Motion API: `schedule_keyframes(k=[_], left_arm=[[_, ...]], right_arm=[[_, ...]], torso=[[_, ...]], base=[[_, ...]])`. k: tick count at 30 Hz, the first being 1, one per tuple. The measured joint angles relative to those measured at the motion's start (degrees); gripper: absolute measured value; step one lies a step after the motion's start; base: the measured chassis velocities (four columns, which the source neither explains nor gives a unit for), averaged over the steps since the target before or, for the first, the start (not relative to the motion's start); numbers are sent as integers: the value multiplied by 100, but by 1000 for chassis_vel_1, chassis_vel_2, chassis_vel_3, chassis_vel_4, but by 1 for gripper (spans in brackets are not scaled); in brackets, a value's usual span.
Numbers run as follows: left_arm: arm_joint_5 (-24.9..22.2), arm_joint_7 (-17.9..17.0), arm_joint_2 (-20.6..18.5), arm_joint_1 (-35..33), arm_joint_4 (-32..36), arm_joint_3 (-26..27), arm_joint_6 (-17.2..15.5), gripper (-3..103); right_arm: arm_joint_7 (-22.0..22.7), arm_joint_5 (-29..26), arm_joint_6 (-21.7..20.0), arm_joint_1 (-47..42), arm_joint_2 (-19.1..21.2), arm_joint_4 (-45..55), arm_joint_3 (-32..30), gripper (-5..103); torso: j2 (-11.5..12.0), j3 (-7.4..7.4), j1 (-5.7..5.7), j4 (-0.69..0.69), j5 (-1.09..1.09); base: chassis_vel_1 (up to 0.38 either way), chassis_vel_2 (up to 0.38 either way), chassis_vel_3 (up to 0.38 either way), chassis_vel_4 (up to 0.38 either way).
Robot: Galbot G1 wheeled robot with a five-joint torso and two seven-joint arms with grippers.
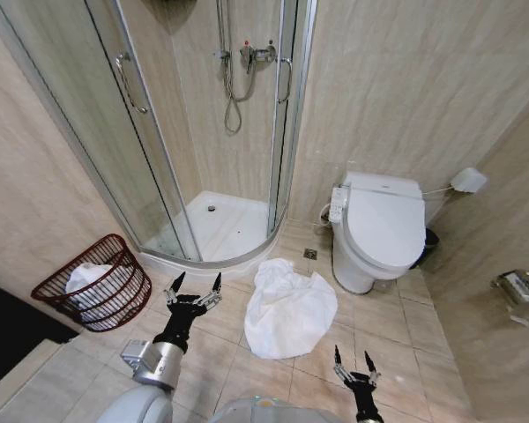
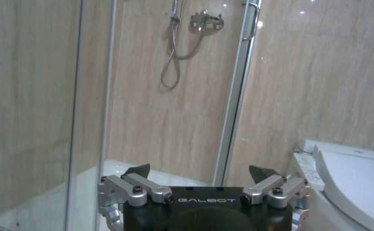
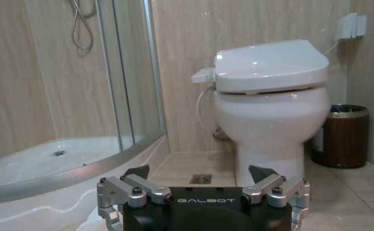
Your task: Discard the used towel into the hamper.
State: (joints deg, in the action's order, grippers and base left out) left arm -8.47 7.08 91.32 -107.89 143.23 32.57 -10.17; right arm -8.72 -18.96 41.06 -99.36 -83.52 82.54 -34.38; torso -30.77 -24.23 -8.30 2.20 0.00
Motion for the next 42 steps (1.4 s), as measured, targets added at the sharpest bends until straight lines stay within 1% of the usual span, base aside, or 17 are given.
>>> schedule_keyframes(k=[3,5,6,9,12,15,18,21,24,27,28,31,32,35,36,39,42], left_arm=[[0,0,1,0,0,0,0,100],[0,0,1,0,0,0,1,100],[0,0,1,1,0,0,0,100],[0,0,1,1,0,0,0,100],[0,0,1,1,0,0,0,100],[1,0,1,1,0,0,1,100],[0,0,0,0,0,0,1,100],[0,0,0,1,0,0,0,100],[0,0,0,1,0,0,0,100],[0,0,0,1,0,0,0,100],[0,0,0,1,0,0,0,100],[1,0,1,0,0,0,0,100],[1,0,1,0,0,0,0,100],[0,0,0,1,0,0,0,100],[0,0,0,1,0,0,0,100],[0,0,0,0,0,0,0,100],[0,0,0,0,0,0,0,100]], right_arm=[[-140,-83,244,84,-9,-147,-2,100],[-159,-91,281,95,-11,-169,-2,100],[-163,-92,291,98,-11,-181,-3,100],[-172,-82,292,126,-10,-225,-6,100],[-175,-74,260,202,8,-309,-44,100],[-195,-93,54,410,78,-533,-180,100],[-203,-131,-36,469,139,-645,-213,100],[-217,-91,-52,530,171,-755,-230,100],[-324,-54,-50,644,229,-862,-244,100],[-583,-139,-139,786,358,-873,-247,100],[-583,-139,-139,786,358,-873,-247,100],[-1006,-201,-157,974,502,-907,-250,100],[-1006,-201,-157,974,502,-907,-250,100],[-1352,-358,-251,1135,626,-1004,-222,100],[-1352,-358,-251,1135,626,-1004,-222,100],[-1936,-636,-536,1411,667,-1193,-279,100],[-2007,-604,-657,1623,583,-1292,-339,100]], torso=[[67,39,25,1,1],[87,50,32,1,2],[104,58,38,1,-1],[156,88,59,0,1],[205,118,83,0,1],[308,182,130,1,0],[371,222,151,0,0],[434,257,176,-1,0],[492,291,198,-1,2],[580,342,236,0,-1],[580,342,236,0,-1],[685,411,272,0,1],[685,411,272,0,1],[765,463,301,0,1],[765,463,301,0,1],[870,530,338,0,0],[929,567,362,1,2]], base=[[-92,117,101,-110],[-111,127,115,-128],[-134,115,116,-133],[-114,54,80,-94],[-8,10,10,-17],[21,-7,-15,9],[21,-7,-15,9],[0,0,0,0],[0,0,0,0],[0,0,0,0],[0,0,0,0],[25,21,30,36],[55,31,45,52],[63,46,51,69],[61,44,58,78],[73,72,67,83],[80,86,88,80]])
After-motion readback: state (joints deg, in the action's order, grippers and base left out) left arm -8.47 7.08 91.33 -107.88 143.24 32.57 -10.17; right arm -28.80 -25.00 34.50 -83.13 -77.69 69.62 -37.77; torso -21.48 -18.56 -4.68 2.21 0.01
